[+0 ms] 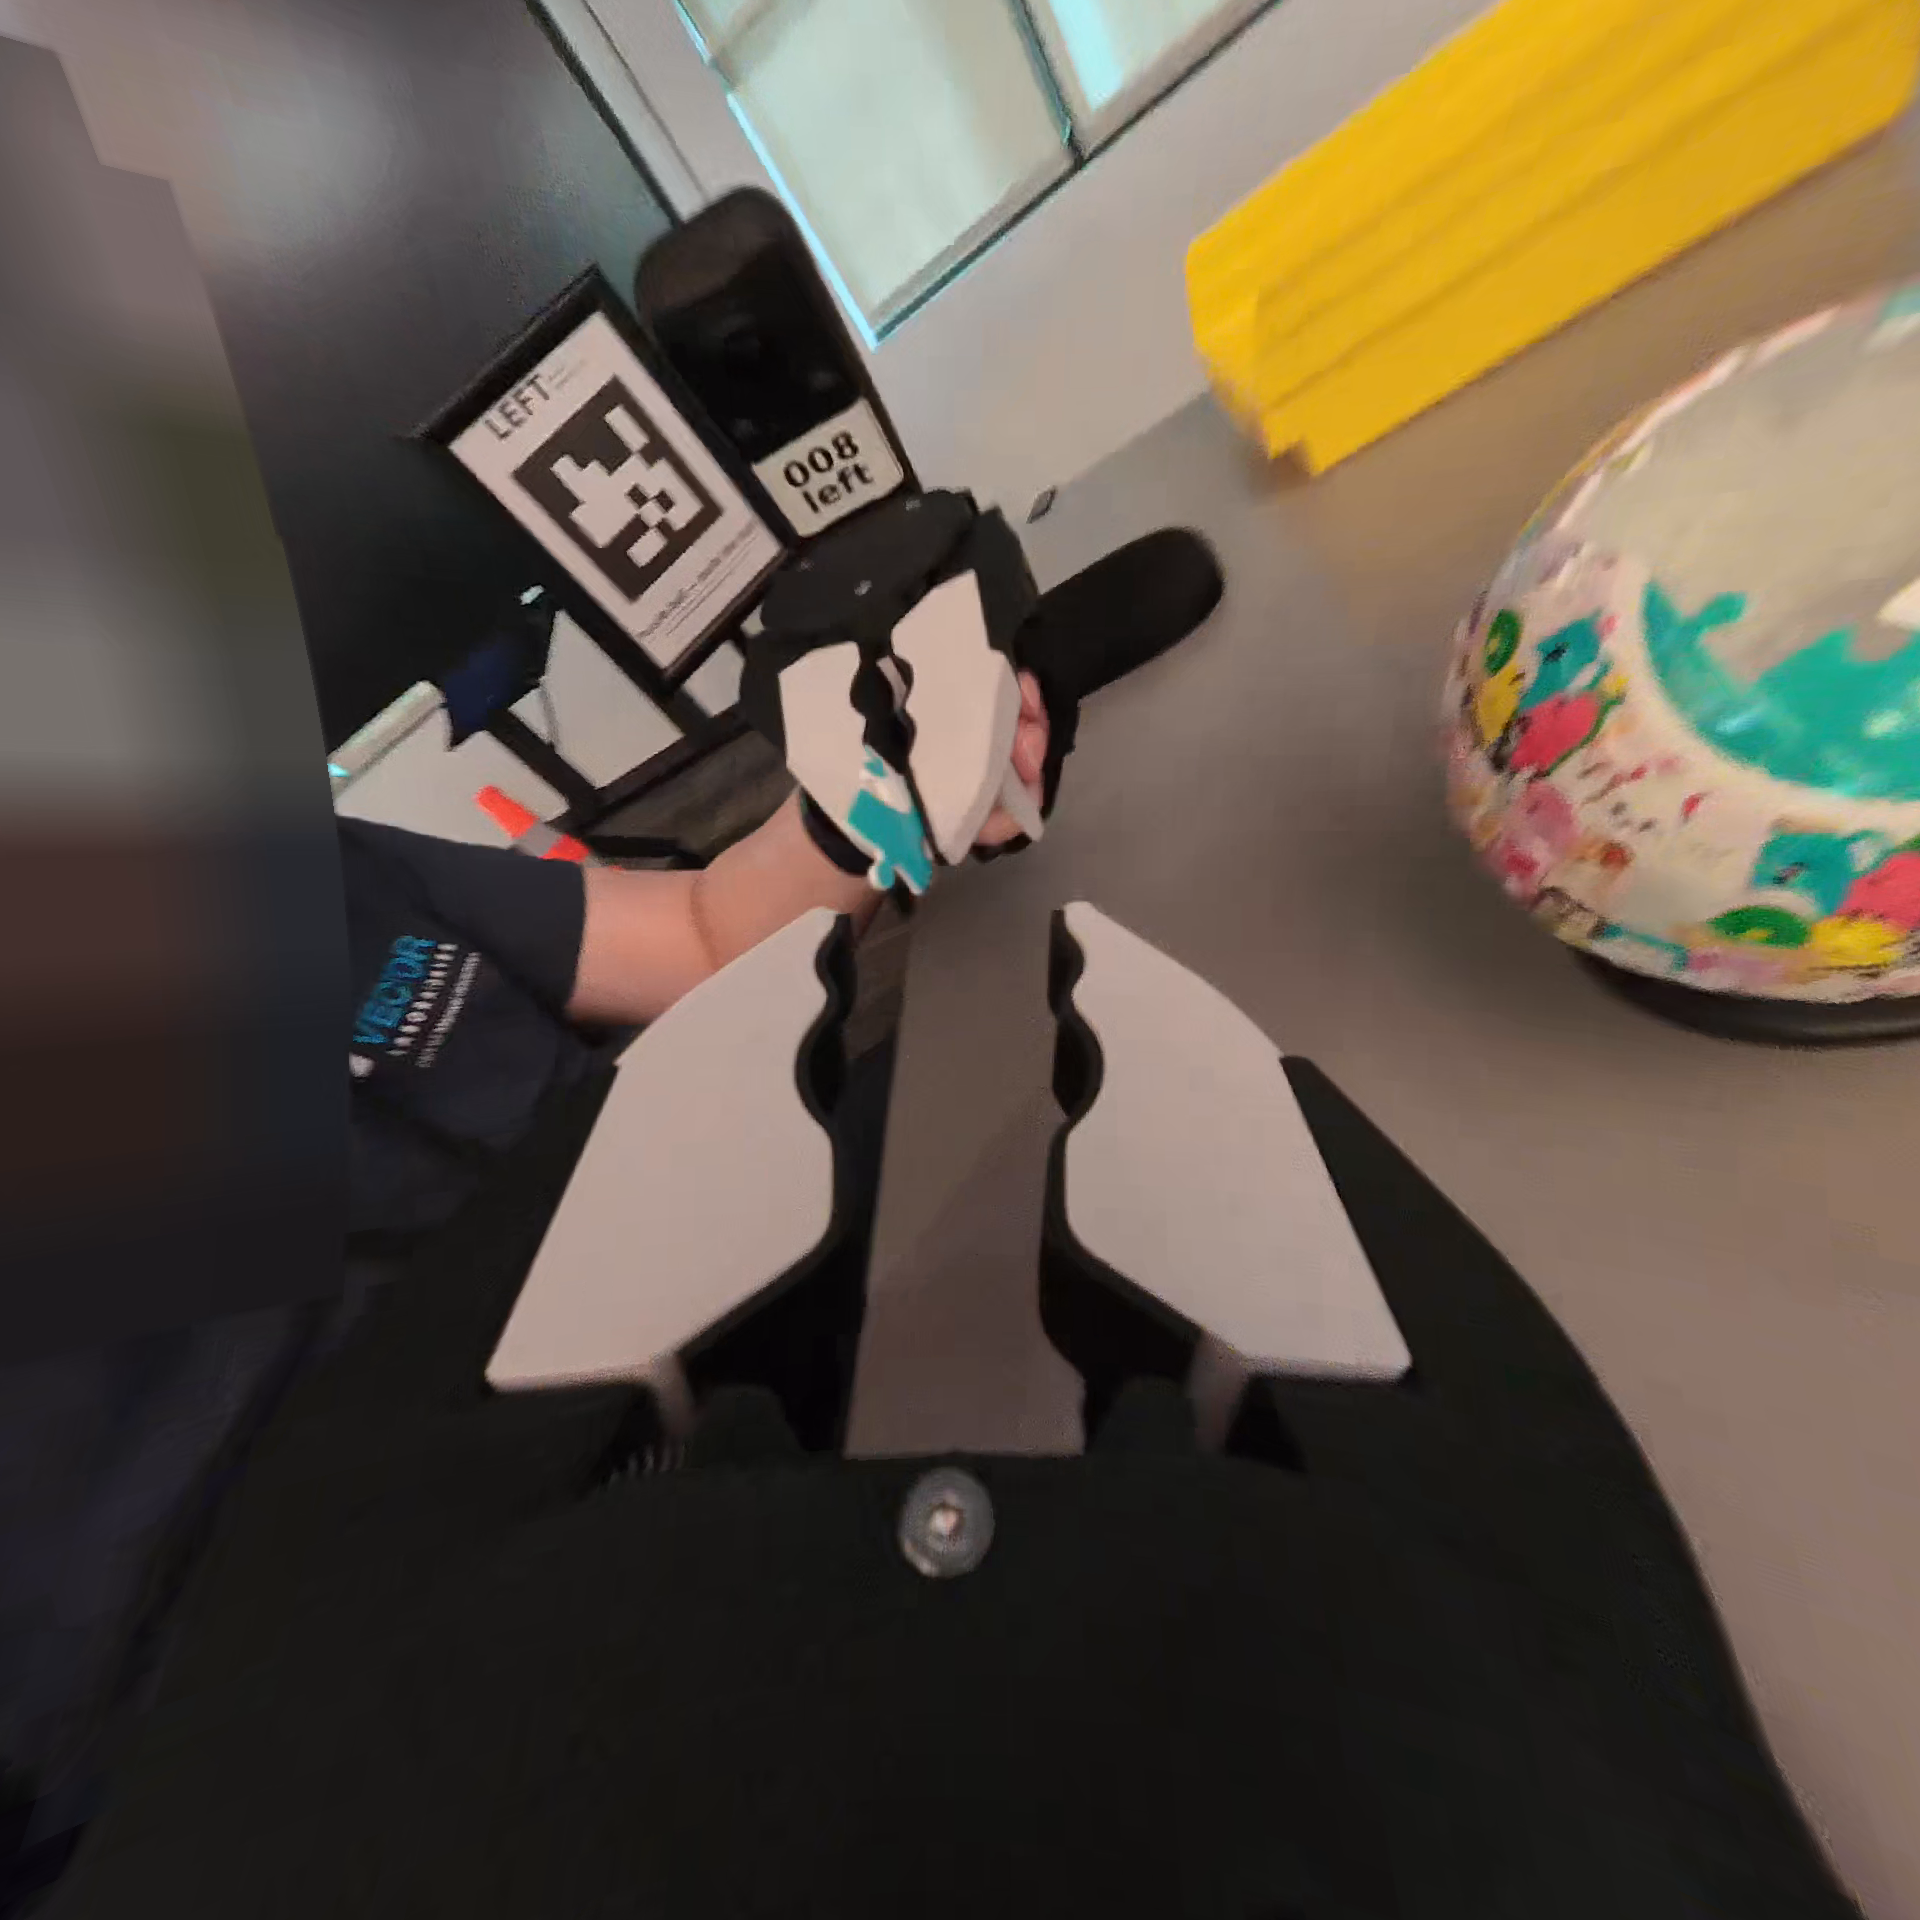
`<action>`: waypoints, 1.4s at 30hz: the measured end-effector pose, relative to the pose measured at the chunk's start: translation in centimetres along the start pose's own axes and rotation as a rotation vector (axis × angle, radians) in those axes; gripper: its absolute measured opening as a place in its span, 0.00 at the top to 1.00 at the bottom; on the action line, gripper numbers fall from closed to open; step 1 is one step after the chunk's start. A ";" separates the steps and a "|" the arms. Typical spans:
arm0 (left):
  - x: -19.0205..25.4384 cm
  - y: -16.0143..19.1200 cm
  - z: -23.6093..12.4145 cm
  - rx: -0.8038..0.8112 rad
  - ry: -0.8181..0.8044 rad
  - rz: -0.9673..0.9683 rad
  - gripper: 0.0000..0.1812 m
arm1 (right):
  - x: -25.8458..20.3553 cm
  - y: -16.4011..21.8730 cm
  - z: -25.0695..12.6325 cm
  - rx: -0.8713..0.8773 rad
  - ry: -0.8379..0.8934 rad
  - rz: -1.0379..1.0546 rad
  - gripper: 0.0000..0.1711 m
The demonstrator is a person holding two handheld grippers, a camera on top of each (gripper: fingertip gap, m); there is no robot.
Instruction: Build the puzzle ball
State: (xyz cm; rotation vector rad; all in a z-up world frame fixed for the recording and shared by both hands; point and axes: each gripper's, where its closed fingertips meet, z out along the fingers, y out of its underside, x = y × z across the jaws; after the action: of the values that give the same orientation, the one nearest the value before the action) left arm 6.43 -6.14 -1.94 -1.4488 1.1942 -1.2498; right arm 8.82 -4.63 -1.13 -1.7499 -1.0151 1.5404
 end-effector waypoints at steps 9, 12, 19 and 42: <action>0.2 0.8 0.4 -0.029 0.055 -0.123 0.99 | -1.6 -0.3 0.6 -0.024 0.134 -0.528 0.83; 0.3 0.7 0.0 -0.054 0.059 -0.171 0.99 | -1.6 0.4 0.6 -0.113 0.206 -0.819 0.83; 0.1 -0.7 -1.4 -0.075 0.099 -0.377 0.99 | -1.9 -0.2 2.0 -0.207 0.343 -1.325 0.82; -1.5 0.2 -0.3 -0.116 0.140 -0.812 0.99 | 1.0 -0.9 3.2 -0.131 0.379 -1.974 0.94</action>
State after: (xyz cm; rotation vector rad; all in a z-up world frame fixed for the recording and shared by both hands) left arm 6.08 -4.69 -2.36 -2.0627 0.7729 -1.8581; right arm 5.52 -3.48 -1.46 -0.3252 -1.6586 -0.1373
